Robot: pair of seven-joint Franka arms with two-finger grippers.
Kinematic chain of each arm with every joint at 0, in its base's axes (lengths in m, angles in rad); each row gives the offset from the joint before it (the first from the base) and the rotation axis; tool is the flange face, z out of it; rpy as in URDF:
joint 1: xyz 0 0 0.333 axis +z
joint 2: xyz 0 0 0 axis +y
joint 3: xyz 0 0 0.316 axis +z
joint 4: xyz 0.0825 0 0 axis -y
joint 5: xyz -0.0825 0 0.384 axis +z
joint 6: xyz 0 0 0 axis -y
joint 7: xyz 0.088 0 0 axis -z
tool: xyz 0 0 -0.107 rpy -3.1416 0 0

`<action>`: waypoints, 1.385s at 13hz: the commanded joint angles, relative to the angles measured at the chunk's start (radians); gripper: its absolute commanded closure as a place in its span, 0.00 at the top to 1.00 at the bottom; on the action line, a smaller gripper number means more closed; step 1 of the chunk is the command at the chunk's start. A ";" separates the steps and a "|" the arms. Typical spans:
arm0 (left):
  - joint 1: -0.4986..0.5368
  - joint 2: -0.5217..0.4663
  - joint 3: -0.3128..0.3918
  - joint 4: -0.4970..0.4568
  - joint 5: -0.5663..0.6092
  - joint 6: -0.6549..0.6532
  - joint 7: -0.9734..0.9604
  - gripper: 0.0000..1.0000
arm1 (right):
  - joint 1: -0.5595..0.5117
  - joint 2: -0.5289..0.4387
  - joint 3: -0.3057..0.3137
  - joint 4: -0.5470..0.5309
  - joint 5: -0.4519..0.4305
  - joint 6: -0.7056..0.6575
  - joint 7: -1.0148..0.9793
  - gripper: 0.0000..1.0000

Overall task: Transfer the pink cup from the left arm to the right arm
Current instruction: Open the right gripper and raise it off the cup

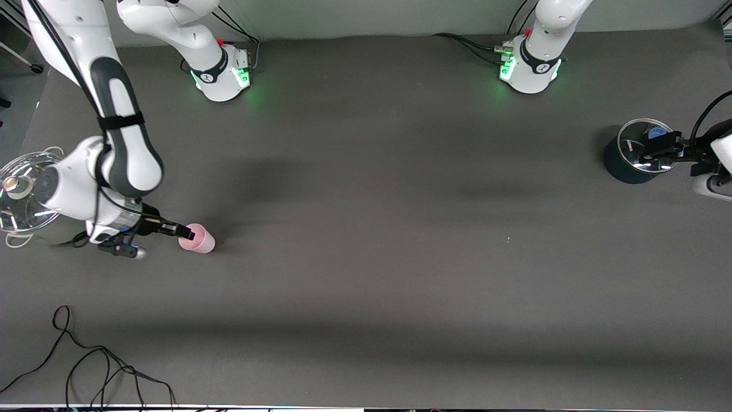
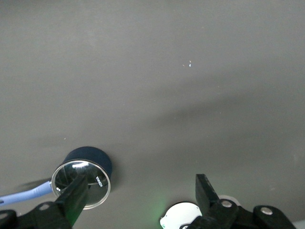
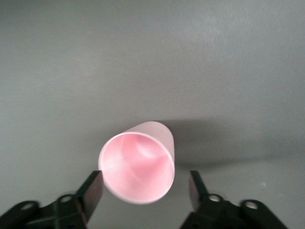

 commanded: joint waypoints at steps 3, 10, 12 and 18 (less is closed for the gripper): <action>0.001 -0.136 0.015 -0.005 0.001 -0.001 -0.034 1.00 | 0.007 -0.155 -0.019 0.132 -0.200 -0.215 0.041 1.00; -0.064 -0.187 0.123 -0.055 -0.074 0.065 -0.086 1.00 | 0.005 -0.158 -0.041 0.542 -0.360 -0.654 0.046 1.00; -0.315 -0.202 0.408 -0.053 -0.105 0.069 -0.086 1.00 | 0.004 -0.156 -0.041 0.637 -0.414 -0.763 0.046 1.00; -0.926 -0.222 0.975 -0.064 -0.136 0.079 -0.086 1.00 | 0.005 -0.162 -0.039 0.696 -0.452 -0.856 0.046 1.00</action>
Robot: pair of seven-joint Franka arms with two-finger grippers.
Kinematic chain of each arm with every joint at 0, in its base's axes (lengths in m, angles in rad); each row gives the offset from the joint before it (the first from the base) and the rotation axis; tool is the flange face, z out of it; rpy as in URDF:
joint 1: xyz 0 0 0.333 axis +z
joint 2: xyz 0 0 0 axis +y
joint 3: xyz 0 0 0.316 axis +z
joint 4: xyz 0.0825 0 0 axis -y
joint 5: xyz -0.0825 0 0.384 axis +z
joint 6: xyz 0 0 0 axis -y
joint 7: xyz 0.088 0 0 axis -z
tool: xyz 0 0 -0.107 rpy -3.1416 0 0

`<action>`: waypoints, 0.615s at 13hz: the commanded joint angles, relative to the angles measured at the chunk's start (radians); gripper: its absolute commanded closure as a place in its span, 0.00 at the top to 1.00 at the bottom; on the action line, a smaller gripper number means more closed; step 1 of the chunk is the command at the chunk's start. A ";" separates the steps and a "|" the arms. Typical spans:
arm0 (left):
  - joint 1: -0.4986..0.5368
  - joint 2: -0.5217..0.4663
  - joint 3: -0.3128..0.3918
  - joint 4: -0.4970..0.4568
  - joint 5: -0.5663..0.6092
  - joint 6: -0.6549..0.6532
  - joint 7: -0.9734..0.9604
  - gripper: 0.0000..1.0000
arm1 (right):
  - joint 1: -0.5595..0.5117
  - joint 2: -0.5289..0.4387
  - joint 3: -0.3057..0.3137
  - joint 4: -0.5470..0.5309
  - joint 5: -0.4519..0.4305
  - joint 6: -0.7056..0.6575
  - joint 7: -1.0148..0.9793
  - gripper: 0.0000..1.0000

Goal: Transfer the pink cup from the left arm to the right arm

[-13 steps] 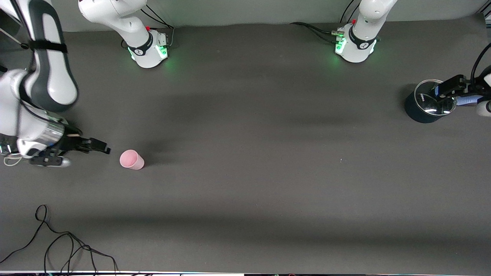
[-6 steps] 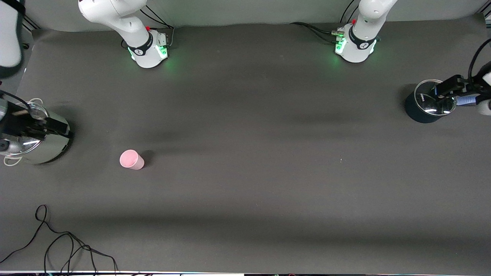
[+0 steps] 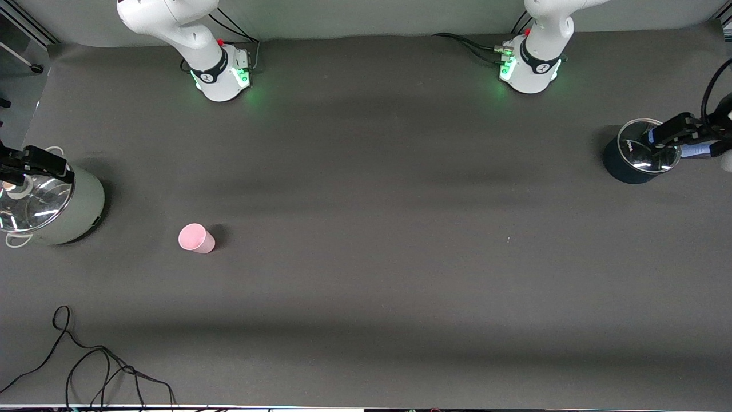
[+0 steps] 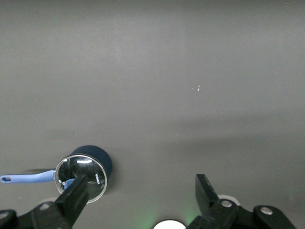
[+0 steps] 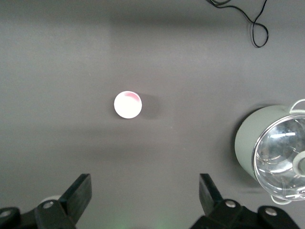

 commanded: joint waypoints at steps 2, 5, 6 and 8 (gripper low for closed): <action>-0.166 -0.028 0.135 -0.032 -0.018 0.021 -0.012 1.00 | 0.005 0.016 -0.001 0.029 -0.024 -0.046 0.022 1.00; -0.163 -0.025 0.132 -0.029 -0.027 0.020 -0.018 1.00 | 0.007 0.014 -0.001 0.029 -0.032 -0.054 0.021 1.00; -0.164 -0.023 0.132 -0.028 -0.030 0.021 -0.022 1.00 | 0.007 0.014 -0.001 0.027 -0.032 -0.063 0.019 1.00; -0.166 -0.023 0.130 -0.026 -0.053 0.035 -0.076 1.00 | -0.009 0.009 0.004 0.024 -0.038 -0.069 0.019 1.00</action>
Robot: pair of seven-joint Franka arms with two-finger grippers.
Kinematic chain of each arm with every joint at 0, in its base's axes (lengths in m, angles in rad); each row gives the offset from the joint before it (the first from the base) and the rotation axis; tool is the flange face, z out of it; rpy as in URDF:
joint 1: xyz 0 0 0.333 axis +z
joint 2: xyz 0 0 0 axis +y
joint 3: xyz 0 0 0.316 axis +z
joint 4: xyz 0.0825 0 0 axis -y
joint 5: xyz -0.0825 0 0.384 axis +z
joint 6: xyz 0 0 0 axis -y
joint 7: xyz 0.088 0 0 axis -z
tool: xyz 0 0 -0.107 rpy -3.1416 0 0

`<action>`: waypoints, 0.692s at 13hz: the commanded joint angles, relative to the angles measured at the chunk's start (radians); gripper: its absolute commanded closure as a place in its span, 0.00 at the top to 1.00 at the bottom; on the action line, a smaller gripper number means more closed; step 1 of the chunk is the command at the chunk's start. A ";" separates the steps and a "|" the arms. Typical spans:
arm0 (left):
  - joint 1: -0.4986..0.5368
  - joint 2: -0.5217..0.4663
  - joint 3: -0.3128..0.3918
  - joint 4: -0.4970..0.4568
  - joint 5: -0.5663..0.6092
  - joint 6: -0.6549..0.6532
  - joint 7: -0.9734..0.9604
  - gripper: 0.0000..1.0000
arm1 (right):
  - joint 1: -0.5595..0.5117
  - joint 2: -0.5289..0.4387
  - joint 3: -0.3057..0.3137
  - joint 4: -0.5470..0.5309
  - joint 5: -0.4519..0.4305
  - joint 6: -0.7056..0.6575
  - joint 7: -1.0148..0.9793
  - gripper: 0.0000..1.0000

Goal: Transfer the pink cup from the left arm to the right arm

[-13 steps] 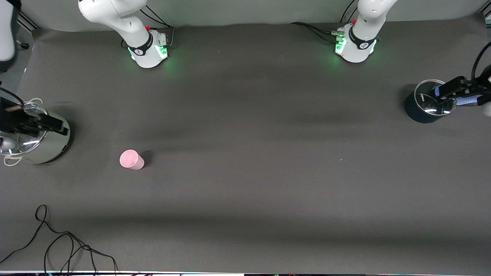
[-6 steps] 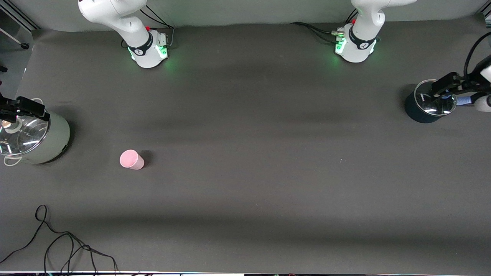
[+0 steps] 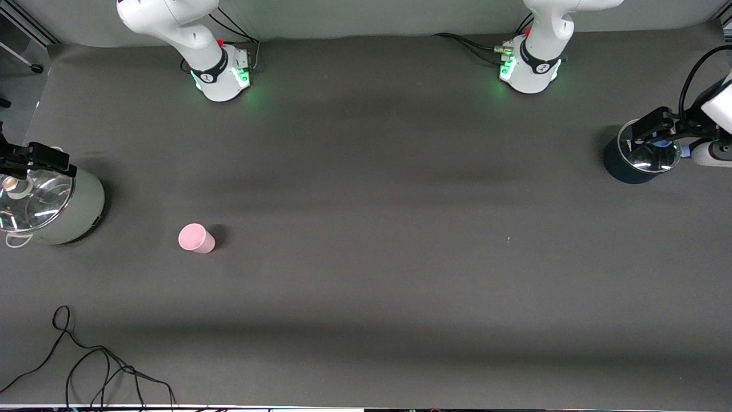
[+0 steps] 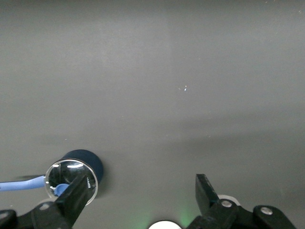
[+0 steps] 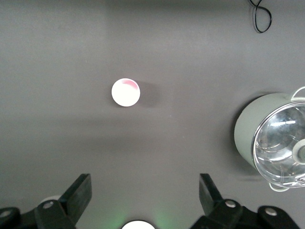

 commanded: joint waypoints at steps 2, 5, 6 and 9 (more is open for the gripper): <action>-0.019 -0.017 0.016 -0.025 -0.020 0.033 -0.060 1.00 | -0.060 -0.001 0.043 0.021 -0.027 -0.027 0.018 1.00; -0.013 -0.014 0.018 -0.027 -0.020 0.024 -0.047 1.00 | -0.239 -0.035 0.233 0.001 -0.031 -0.025 0.022 1.00; -0.011 -0.012 0.018 -0.028 -0.020 0.024 -0.045 1.00 | -0.262 -0.041 0.266 -0.006 -0.040 -0.025 0.036 1.00; -0.013 0.015 0.018 -0.030 -0.019 0.036 -0.045 1.00 | -0.340 -0.116 0.368 -0.106 -0.045 0.028 0.084 1.00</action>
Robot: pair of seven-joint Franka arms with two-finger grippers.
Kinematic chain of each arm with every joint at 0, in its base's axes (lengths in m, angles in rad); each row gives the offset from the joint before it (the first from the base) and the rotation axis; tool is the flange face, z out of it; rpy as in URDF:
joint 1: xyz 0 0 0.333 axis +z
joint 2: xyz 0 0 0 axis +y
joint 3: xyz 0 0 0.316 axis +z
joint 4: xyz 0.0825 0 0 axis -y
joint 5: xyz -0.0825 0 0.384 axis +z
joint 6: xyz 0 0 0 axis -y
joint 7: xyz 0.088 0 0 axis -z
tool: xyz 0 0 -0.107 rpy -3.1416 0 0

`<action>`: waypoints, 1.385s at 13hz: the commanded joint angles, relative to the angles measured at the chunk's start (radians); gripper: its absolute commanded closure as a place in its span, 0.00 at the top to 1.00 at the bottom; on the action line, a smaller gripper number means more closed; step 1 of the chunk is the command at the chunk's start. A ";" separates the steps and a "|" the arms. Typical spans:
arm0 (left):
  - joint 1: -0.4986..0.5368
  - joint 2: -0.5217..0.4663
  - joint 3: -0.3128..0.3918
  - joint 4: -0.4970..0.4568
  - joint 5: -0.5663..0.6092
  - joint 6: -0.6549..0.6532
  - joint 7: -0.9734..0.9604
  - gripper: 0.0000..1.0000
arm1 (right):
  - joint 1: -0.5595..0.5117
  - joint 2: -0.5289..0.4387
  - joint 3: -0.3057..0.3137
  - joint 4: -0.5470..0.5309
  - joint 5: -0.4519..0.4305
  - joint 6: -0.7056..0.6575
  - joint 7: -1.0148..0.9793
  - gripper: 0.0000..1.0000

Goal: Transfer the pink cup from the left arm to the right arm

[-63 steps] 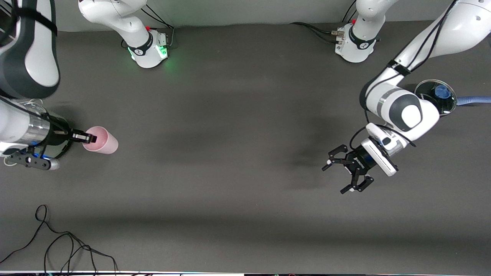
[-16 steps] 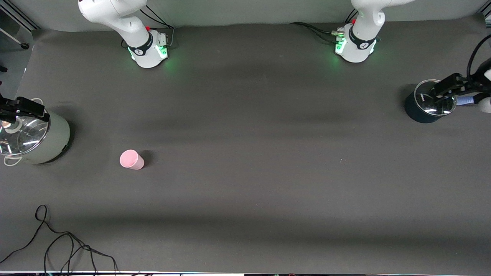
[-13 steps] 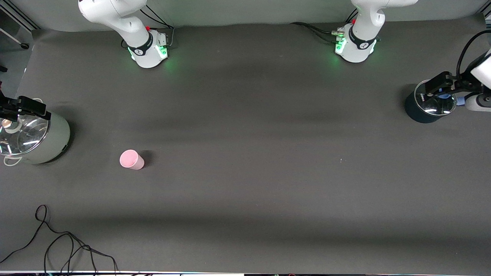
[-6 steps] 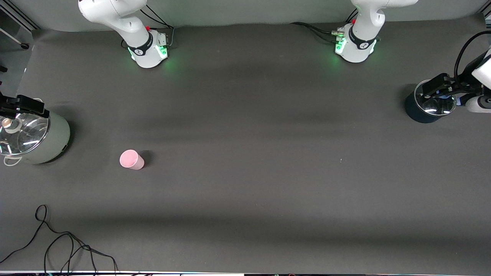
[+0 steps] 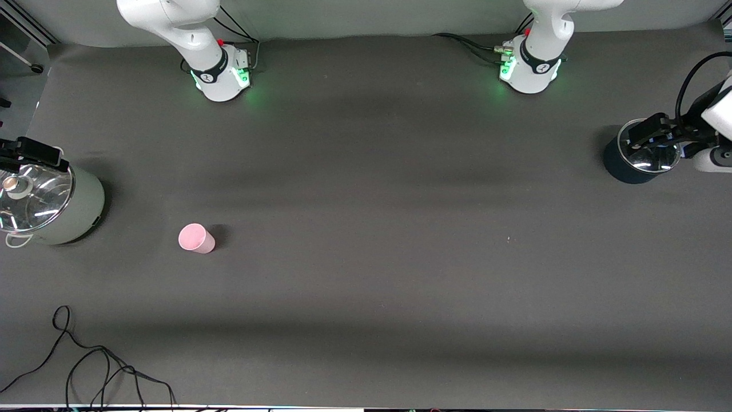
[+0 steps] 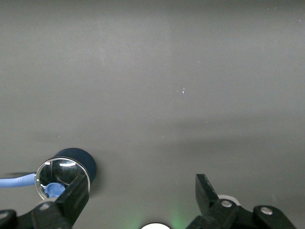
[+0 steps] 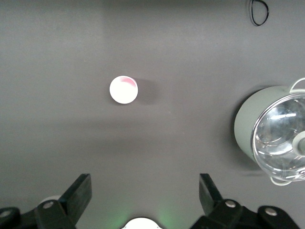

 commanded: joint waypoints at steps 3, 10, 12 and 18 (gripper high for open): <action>-0.010 0.002 0.012 -0.077 0.007 0.100 -0.013 1.00 | -0.113 -0.149 0.140 -0.195 -0.033 0.103 0.041 1.00; -0.012 0.009 0.013 -0.044 -0.010 0.109 -0.032 1.00 | -0.169 -0.213 0.227 -0.261 -0.039 0.120 0.044 1.00; -0.016 0.009 0.012 -0.042 -0.012 0.102 -0.034 1.00 | -0.172 -0.210 0.273 -0.259 -0.042 0.120 0.047 1.00; -0.024 0.011 0.000 -0.035 -0.009 0.103 -0.029 1.00 | -0.160 -0.161 0.341 -0.224 -0.042 0.128 0.205 1.00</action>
